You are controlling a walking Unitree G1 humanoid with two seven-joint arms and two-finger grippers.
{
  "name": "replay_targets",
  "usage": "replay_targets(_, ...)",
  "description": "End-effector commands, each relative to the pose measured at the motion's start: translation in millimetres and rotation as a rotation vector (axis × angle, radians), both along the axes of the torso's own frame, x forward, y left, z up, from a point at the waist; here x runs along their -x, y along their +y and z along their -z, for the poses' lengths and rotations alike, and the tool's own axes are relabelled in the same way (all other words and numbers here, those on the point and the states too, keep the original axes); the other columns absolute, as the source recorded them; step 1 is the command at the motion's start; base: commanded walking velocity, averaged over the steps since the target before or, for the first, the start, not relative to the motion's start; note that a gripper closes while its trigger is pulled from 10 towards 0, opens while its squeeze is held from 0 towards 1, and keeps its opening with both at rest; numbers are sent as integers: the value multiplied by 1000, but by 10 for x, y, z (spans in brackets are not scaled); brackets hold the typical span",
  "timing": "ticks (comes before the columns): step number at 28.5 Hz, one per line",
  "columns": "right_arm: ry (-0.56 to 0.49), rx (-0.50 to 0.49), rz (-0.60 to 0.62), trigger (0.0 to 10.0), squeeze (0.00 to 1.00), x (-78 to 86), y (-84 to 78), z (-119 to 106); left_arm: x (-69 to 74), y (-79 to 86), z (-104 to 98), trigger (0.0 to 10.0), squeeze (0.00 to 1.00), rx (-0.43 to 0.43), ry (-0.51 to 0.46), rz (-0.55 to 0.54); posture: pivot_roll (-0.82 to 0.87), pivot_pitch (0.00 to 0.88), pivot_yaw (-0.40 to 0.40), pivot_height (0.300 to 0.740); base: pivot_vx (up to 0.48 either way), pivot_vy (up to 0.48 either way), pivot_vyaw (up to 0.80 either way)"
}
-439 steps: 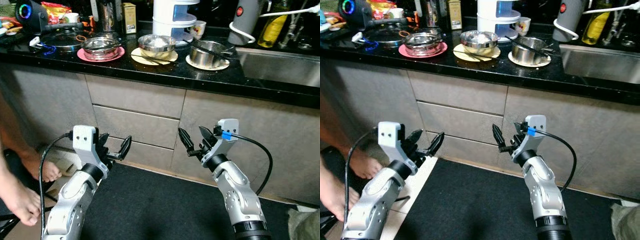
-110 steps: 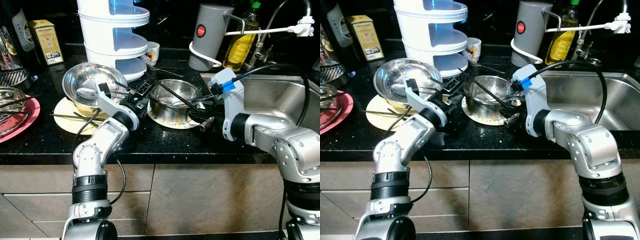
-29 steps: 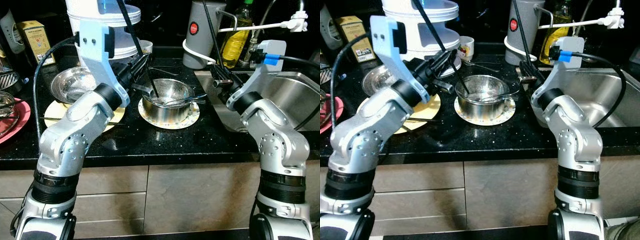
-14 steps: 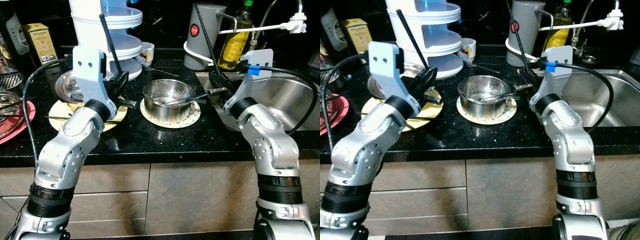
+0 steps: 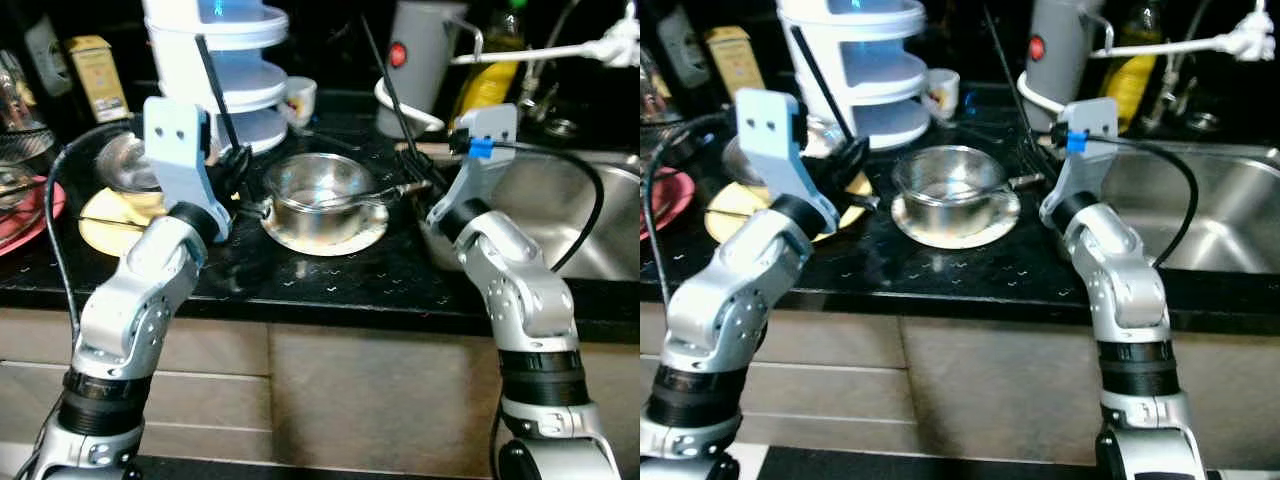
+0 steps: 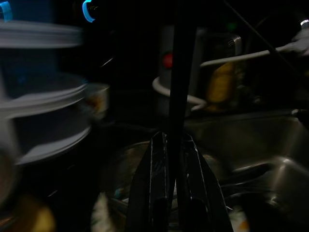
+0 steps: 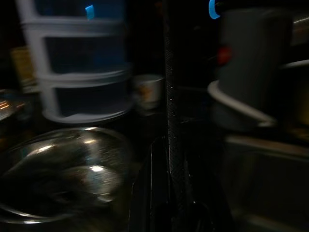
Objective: Kitchen organization
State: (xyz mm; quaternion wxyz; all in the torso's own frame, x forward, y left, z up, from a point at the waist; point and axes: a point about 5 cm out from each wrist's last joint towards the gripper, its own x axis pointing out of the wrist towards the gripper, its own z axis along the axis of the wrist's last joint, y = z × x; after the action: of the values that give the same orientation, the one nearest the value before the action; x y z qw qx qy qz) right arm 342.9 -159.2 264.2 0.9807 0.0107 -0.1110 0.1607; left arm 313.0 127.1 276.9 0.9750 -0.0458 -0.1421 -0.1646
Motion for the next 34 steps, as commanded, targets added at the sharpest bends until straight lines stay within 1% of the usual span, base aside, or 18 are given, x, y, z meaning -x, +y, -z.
replay_targets(1,-17,-7,-4,10000,0,-8,32,-32,-13,10,17,10000,0,-6,1,-7,-50,0,-51,740,0,-439,0)
replay_targets(12,-32,-18,-9,10000,0,-14,42,-56,-20,-34,-13,10000,0,19,-9,14,-50,0,-57,740,0,-414,0)
replay_targets(19,-29,-9,-10,10000,0,-15,43,-48,-24,-74,-43,10000,0,41,-16,30,-51,0,-56,740,0,0,0)
replay_targets(20,-25,7,-7,10000,0,-17,45,-38,-27,-75,-46,10000,0,43,-17,29,-53,0,-56,740,0,0,0)
replay_targets(21,-19,42,0,10000,0,-21,49,-18,-35,-75,-46,10000,0,43,-17,27,-54,0,-54,740,0,0,0)
replay_targets(22,-19,42,0,10000,0,-21,49,-18,-35,-75,-46,10000,0,43,-17,27,-54,0,-54,740,0,0,0)
replay_targets(23,3,114,23,10000,0,-33,49,40,-55,-71,-39,10000,0,41,-18,23,-56,0,-56,740,0,0,0)
replay_targets(24,3,114,23,10000,0,-33,49,40,-55,-71,-39,10000,0,41,-18,23,-56,0,-56,740,0,0,0)
replay_targets(26,32,157,41,10000,0,-47,42,99,-75,-69,-36,10000,0,35,-22,21,-56,0,-57,740,0,0,0)
replay_targets(28,46,168,47,10000,0,-53,38,125,-86,-69,-36,10000,0,32,-23,24,-56,0,-57,740,0,0,0)
replay_targets(29,77,192,65,10000,0,-65,21,176,-135,-72,-26,10000,0,32,-21,37,-59,0,-57,740,0,0,0)
replay_targets(32,90,204,72,10000,0,-69,13,194,-162,-71,-21,10000,0,35,-20,42,-59,0,-57,740,0,0,0)
replay_targets(34,120,228,86,10000,0,-75,2,226,-242,-70,2,10000,0,48,-9,48,-67,0,-54,740,0,0,0)
